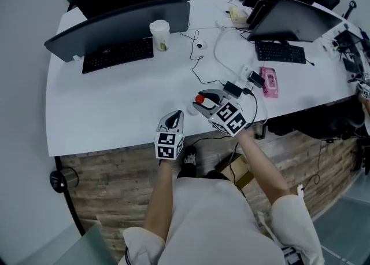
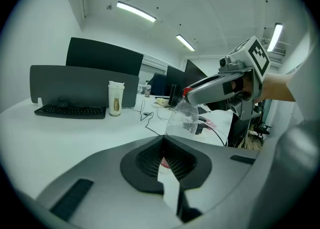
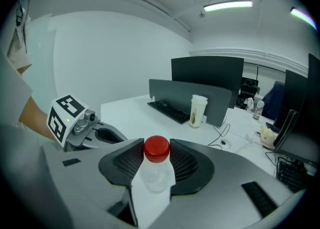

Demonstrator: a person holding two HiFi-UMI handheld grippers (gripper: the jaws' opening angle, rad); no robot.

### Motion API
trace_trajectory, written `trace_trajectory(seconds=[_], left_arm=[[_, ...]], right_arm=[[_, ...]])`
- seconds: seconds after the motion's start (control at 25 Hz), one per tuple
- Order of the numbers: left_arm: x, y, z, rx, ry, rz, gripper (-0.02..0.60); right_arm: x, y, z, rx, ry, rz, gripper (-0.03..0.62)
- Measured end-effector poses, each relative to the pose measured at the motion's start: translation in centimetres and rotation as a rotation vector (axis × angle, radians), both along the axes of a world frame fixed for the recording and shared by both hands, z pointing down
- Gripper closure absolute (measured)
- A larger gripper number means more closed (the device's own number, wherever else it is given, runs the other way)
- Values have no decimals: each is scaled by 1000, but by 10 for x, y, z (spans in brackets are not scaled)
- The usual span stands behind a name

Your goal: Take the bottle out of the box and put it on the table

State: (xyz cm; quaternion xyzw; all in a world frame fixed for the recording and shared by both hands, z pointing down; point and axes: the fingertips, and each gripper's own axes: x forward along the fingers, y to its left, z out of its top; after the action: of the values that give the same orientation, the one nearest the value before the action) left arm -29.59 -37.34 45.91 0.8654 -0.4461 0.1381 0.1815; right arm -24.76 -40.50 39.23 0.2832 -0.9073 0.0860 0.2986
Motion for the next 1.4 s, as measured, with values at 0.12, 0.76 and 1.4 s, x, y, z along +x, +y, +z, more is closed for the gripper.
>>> trace_trajectory(seconds=[0.12,0.76,1.4], left_arm=[[3,5,-5,4,2,-7,566],[7,94,-32,24,-26,-136,566],[36,221,-53,55,-3,-216,566]], right_arm=[[3,3,5,-10,-23,39,372],[43,102,8,-22,-169,221,358],[63,235,-7,3,-394,330,428]])
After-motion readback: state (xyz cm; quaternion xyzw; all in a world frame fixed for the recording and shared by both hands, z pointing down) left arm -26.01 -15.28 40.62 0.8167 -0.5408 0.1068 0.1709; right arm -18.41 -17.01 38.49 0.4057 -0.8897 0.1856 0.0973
